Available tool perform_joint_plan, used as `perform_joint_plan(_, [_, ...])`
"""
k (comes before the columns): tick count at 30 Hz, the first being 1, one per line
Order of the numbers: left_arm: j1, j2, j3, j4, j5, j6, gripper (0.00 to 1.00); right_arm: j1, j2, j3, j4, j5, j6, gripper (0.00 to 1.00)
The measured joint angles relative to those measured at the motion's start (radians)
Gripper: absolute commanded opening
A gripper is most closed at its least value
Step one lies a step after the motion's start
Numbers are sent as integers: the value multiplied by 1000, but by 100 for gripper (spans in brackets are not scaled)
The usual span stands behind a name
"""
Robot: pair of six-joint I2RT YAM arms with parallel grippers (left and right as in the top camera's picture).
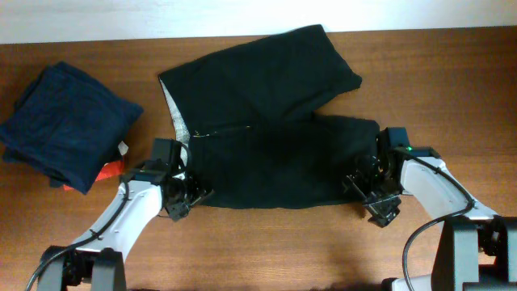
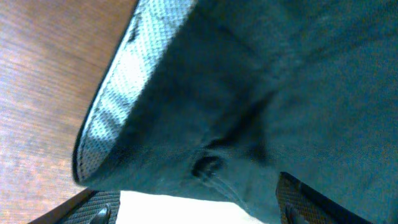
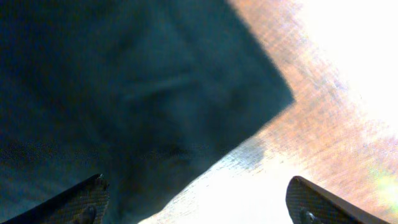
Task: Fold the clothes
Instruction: 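Grasp the near edges of the shorts with both grippers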
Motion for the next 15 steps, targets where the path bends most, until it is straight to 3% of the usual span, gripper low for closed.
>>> perform_joint_plan(6, [-58,0,-27,8,-145,-237,80,0,0,-54,75,-1,169,93])
perform_joint_plan(15, [-59,0,-27,68,-225,-346,78,-6,-3,-56,175,62,248,89])
